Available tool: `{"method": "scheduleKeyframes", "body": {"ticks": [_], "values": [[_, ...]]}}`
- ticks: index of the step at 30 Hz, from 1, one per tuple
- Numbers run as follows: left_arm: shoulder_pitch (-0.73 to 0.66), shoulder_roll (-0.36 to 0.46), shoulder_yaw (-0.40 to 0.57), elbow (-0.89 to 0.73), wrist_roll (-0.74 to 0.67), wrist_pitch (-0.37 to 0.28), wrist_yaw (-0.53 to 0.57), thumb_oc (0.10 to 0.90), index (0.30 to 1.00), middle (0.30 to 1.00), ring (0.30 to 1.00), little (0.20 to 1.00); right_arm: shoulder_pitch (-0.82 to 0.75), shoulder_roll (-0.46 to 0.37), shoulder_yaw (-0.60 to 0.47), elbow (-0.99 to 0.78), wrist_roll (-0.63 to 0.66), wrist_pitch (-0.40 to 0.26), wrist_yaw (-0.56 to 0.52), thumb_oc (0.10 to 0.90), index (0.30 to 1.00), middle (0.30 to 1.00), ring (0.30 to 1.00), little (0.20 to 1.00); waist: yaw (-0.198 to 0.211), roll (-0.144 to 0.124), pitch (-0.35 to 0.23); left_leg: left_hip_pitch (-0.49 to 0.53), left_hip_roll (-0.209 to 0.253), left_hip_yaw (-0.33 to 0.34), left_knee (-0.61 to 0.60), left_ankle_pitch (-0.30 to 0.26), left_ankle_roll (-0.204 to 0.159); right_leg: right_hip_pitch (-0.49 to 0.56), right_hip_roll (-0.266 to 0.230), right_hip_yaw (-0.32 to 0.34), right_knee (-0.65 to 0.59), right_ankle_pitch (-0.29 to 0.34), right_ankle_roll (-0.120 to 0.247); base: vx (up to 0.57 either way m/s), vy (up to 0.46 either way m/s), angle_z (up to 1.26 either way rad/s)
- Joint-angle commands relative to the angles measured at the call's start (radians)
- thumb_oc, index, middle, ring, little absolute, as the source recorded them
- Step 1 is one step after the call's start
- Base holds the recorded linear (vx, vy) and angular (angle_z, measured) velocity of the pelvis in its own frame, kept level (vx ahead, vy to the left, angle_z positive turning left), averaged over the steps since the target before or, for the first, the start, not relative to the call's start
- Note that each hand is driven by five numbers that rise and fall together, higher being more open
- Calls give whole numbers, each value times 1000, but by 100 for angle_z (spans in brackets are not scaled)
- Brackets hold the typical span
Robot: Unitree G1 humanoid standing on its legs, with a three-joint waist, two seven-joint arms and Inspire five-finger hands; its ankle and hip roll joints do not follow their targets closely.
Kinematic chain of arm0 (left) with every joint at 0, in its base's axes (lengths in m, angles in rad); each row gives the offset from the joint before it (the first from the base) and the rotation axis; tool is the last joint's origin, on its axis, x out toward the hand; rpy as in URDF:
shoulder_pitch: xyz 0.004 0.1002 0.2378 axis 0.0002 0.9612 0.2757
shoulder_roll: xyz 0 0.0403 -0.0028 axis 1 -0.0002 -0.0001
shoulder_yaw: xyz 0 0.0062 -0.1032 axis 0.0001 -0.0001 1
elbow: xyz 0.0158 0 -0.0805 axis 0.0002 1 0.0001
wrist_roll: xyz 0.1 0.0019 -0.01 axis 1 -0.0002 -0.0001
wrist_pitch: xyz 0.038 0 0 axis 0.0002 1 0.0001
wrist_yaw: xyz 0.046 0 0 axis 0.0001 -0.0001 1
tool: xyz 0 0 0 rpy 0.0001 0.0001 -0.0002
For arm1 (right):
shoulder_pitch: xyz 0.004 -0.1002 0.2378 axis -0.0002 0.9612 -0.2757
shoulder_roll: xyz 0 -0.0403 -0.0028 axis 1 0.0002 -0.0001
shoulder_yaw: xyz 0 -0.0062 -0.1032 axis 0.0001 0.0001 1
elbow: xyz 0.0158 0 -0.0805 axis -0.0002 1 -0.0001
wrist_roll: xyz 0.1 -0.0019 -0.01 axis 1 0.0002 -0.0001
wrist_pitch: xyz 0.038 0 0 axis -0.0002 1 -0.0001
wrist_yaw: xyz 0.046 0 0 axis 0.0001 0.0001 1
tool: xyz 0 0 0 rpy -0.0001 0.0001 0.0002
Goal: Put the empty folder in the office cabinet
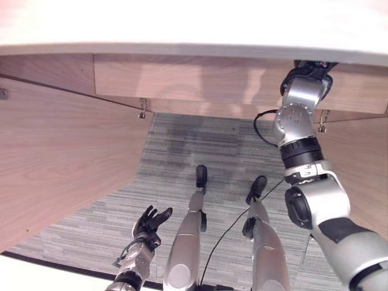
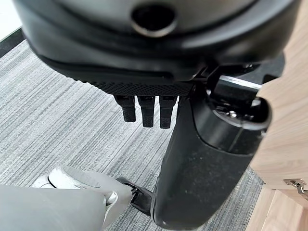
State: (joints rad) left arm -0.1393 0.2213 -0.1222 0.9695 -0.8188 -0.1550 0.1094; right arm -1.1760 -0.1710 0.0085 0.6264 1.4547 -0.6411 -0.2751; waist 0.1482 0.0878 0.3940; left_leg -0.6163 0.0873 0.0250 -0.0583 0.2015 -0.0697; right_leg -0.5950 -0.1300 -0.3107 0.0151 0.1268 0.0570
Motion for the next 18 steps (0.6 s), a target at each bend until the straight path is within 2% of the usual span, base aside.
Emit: {"method": "scheduleKeyframes", "body": {"ticks": [1, 3, 4, 5, 6, 18], "values": [[103, 82, 3, 11, -7, -15, 36, 800, 900, 900, 900, 900, -101, -52, 72, -161, -122, -42, 39, 400, 300, 300, 300, 300, -5, -48, -53, -1, -39, -2, 30, -115, -23, -34, 5, 49, -64, -24, 48, 0, 0, 0], [107, 85, 0, 1, -13, -15, 36, 800, 900, 900, 900, 900, -110, -64, 90, -139, -122, -22, 35, 400, 300, 300, 300, 300, -4, -49, -54, -4, -38, -2, 27, -111, -24, -37, 5, 47, -67, -22, 48, 0, 0, 0], [107, 85, 0, 1, -13, -15, 36, 800, 900, 900, 900, 900, -110, -64, 90, -139, -122, -21, 35, 530, 495, 495, 495, 495, -4, -49, -54, -4, -38, -2, 27, -111, -24, -37, 5, 47, -67, -22, 48, 0, 0, 0], [111, 88, -6, -13, -21, -15, 34, 800, 900, 900, 900, 900, -117, -81, 119, -124, -138, 3, 27, 599, 599, 599, 599, 599, -4, -51, -53, -6, -37, -2, 23, -107, -25, -40, 7, 47, -69, -20, 48, 0, 0, 0], [112, 89, -10, -21, -25, -16, 34, 800, 900, 900, 900, 900, -117, -83, 123, -130, -141, 7, 24, 800, 900, 900, 900, 900, -4, -52, -52, -7, -37, -3, 22, -107, -25, -41, 8, 47, -70, -20, 48, -8, -31, 1], [127, 82, -23, -78, -23, -3, 61, 800, 900, 900, 900, 900, 5, 55, 85, -281, -143, -39, -4, 800, 900, 900, 900, 900, -8, -45, -39, -11, -39, 0, 29, -110, -22, -43, 11, 51, -71, -18, 46, 0, 0, 0]]}}
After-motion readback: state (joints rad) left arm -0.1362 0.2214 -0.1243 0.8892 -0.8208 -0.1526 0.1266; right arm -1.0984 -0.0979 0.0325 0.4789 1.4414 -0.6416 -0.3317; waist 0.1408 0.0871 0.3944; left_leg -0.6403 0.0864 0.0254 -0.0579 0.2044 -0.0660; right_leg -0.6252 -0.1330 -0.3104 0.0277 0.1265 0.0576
